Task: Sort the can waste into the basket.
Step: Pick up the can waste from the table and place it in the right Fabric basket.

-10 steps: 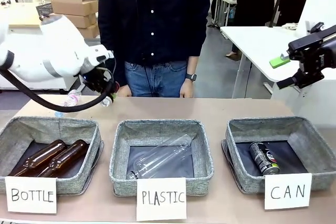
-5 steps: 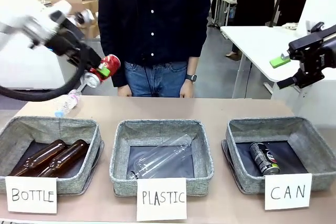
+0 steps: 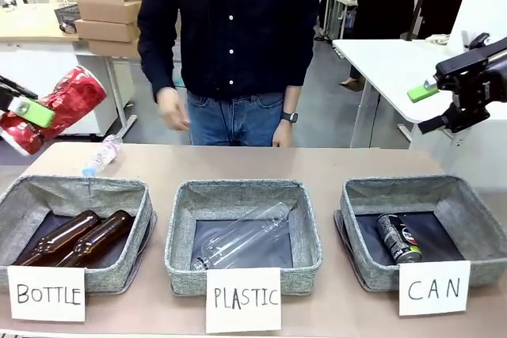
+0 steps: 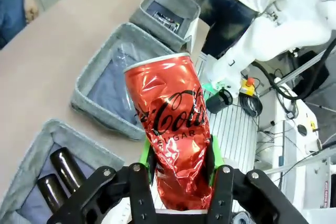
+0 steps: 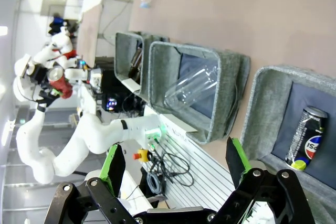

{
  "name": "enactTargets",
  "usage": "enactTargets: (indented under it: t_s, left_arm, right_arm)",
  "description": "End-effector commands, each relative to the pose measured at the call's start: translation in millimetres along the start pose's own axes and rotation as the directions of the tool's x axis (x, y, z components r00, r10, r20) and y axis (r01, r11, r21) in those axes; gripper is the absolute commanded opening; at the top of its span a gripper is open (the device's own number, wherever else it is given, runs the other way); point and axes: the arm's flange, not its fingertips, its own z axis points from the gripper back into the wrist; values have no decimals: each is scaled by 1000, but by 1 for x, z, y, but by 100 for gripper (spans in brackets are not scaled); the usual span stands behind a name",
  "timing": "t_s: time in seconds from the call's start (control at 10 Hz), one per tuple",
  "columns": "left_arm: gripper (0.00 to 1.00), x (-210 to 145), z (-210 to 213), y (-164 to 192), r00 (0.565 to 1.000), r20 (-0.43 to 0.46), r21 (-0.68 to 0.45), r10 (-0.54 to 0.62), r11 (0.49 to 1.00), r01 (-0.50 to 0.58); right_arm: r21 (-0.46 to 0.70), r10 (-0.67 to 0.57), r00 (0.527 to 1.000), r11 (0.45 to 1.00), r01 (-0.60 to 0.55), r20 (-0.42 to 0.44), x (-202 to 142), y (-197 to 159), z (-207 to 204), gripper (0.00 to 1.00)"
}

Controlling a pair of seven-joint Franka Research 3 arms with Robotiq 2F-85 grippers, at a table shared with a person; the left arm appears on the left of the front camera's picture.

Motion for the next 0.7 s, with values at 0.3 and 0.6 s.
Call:
enactTargets:
  t_s: [0.3,0.6]
  left_arm:
    - [7,26,-16,21,999,-40,14,33,999,-32]
    - [46,105,-106,42,973,-145,-128,-181,978,163]
  right_arm:
    - [-9,-13,1000,1000,13,-12,-1,2,1,100]
    - [-9,-13,1000,1000,13,-12,-1,2,1,100]
